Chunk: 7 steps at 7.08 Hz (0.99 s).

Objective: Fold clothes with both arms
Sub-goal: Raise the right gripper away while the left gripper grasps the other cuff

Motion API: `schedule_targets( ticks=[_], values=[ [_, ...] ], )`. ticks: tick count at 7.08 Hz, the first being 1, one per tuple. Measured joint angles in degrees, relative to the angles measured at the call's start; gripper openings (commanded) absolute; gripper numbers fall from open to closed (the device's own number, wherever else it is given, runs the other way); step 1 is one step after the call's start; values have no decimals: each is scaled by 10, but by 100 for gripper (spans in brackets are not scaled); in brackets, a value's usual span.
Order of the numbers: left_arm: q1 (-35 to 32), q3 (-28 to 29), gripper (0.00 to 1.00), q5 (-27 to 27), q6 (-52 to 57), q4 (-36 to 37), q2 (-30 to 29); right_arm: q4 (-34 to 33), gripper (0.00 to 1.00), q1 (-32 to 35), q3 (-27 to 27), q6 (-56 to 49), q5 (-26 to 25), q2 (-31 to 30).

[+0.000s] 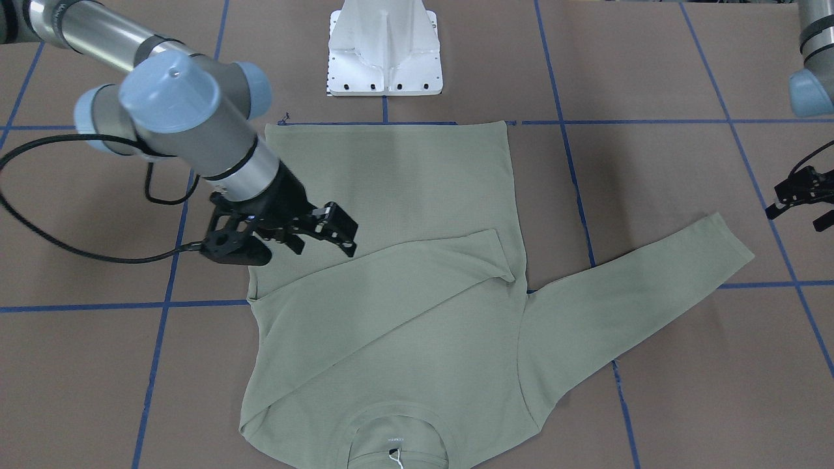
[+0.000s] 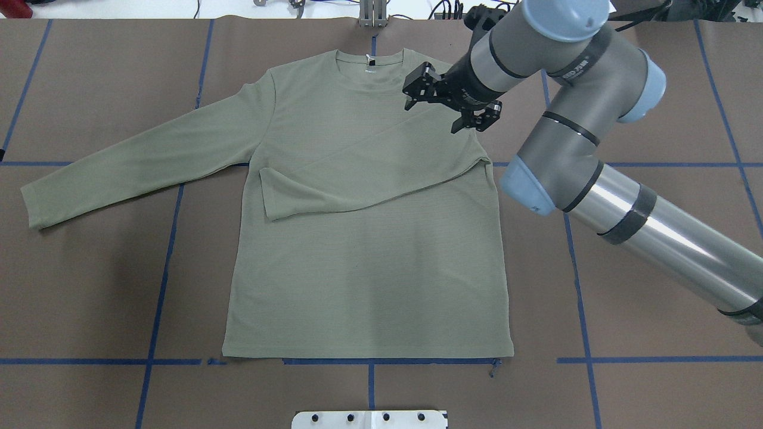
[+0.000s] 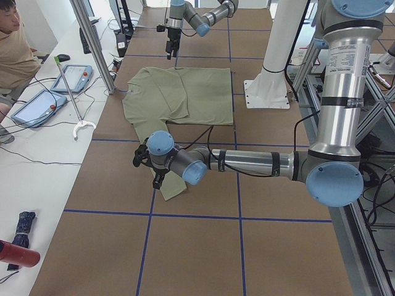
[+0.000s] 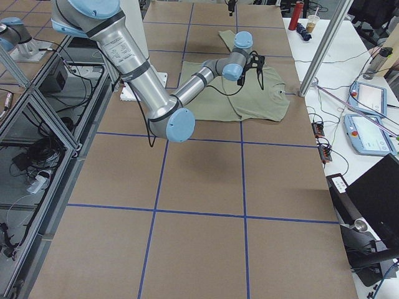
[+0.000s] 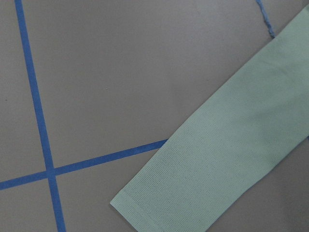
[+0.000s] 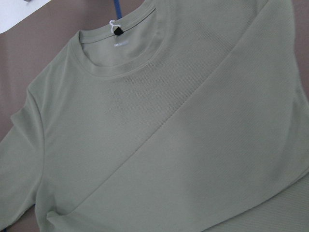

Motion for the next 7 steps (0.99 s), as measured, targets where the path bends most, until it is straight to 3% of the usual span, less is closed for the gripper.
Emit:
schedule_targets(
  ticks=[3, 7],
  values=[
    [47, 90, 88, 7, -11, -2, -42, 2, 99, 65, 35, -67, 68, -74],
    [73, 167, 76, 20, -11, -34, -62, 3, 99, 76, 62, -92, 70, -107]
  ],
)
